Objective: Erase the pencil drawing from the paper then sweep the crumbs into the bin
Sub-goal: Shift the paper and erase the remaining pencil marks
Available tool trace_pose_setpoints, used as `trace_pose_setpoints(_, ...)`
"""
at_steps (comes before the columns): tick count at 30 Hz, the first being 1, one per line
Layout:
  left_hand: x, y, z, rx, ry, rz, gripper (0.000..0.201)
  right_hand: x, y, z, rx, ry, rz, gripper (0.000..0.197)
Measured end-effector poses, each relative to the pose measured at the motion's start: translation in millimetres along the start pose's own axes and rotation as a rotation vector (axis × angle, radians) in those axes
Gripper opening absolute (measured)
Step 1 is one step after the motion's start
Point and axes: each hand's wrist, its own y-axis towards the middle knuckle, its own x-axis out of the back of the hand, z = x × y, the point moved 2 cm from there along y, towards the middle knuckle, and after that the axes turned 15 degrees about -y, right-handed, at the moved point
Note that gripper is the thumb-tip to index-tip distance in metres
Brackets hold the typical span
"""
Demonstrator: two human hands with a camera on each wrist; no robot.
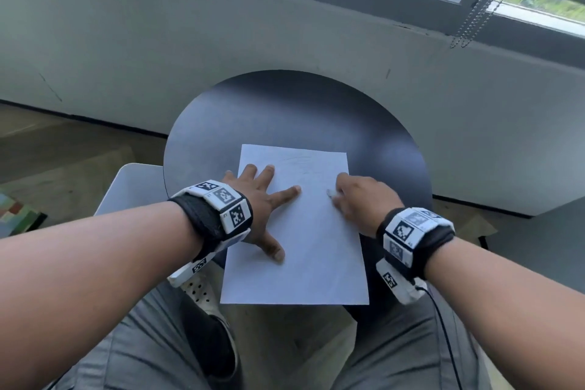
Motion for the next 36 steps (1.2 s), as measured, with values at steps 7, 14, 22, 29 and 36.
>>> trace_pose_setpoints(7, -1, 0, -3, 0.012, 0.014, 0.003, 0.132, -7, -65, 42, 0.483, -0.051, -0.044, 0.030)
trace_pose_setpoints(14, 0, 0, -5, 0.024, 0.016, 0.003, 0.132, -10, -36, 14, 0.140, -0.037, -0.096, 0.017)
trace_pose_setpoints(22, -3, -4, -6, 0.024, -0.013, 0.010, 0.127, -5, -17, -3, 0.075, -0.050, -0.016, 0.028)
trace_pose_setpoints(29, -12, -7, -6, 0.020, -0.054, -0.003, 0.126, 4, -31, 44, 0.325, -0.096, -0.088, 0.021)
trace_pose_setpoints(36, -12, -7, -6, 0.020, -0.061, -0.016, 0.125, 6, -1, 17, 0.097, -0.105, -0.078, 0.014)
